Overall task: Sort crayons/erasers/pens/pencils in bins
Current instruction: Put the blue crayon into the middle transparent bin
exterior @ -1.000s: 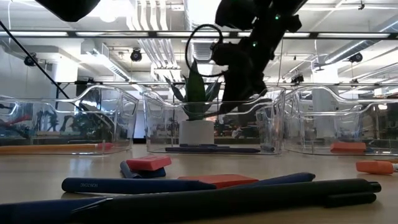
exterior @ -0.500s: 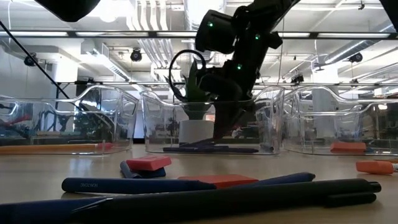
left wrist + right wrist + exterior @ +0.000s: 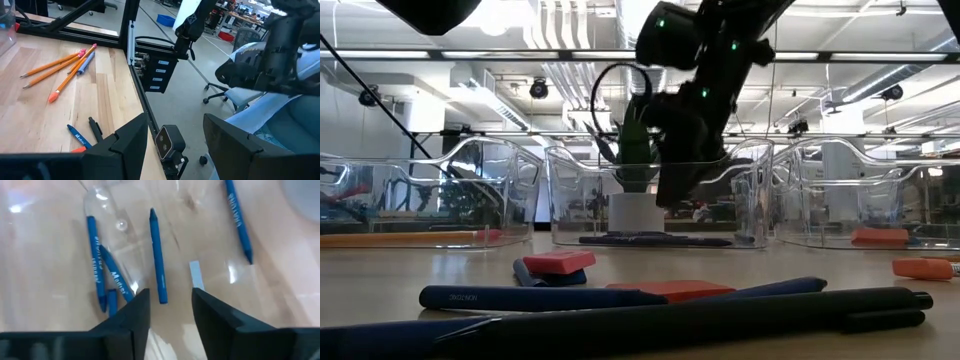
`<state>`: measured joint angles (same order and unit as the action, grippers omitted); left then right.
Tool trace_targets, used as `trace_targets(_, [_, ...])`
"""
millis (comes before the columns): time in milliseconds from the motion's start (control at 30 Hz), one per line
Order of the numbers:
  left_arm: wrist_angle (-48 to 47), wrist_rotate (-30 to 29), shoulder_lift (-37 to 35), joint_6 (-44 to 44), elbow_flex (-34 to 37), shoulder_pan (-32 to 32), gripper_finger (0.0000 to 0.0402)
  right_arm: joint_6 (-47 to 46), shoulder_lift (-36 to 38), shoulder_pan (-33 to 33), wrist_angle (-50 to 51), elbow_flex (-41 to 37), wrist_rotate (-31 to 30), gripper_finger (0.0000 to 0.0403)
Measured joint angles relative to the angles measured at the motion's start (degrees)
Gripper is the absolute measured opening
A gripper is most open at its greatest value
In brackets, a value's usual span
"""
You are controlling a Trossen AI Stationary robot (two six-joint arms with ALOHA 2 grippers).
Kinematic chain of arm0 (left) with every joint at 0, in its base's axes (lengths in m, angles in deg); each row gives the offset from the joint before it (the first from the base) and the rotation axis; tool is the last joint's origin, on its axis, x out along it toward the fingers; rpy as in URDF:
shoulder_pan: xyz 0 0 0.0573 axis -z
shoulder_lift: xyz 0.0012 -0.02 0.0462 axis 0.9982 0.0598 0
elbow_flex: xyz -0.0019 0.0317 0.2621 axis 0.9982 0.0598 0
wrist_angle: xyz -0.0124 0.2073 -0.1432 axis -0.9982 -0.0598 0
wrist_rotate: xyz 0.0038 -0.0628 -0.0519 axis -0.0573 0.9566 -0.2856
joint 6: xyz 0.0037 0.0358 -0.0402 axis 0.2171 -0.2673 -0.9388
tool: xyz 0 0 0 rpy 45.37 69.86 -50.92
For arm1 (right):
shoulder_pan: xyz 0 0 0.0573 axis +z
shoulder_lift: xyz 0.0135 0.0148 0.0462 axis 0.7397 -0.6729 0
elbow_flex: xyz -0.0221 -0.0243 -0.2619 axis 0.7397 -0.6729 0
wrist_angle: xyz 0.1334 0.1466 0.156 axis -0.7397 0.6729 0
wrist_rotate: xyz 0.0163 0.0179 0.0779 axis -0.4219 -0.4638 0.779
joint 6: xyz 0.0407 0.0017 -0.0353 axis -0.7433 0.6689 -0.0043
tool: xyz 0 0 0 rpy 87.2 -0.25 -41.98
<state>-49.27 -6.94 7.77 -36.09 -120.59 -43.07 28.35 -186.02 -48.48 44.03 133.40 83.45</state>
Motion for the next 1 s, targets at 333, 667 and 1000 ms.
trace_targets(333, [-1.6,0.0,0.0,0.0,0.0,0.0,0.0178,3.4,7.7,8.5,1.2,0.7,0.0,0.0141])
trace_targets(667, [-1.5,0.0,0.0,0.1,0.1,0.0,0.0178,3.4,5.1,28.8,-4.1,0.6,-4.3,0.0132])
trace_targets(1000, [-0.8,-0.3,0.0,-0.5,0.1,0.0,0.0178,1.5,-3.3,34.8,-11.3,0.6,-4.9,0.0158])
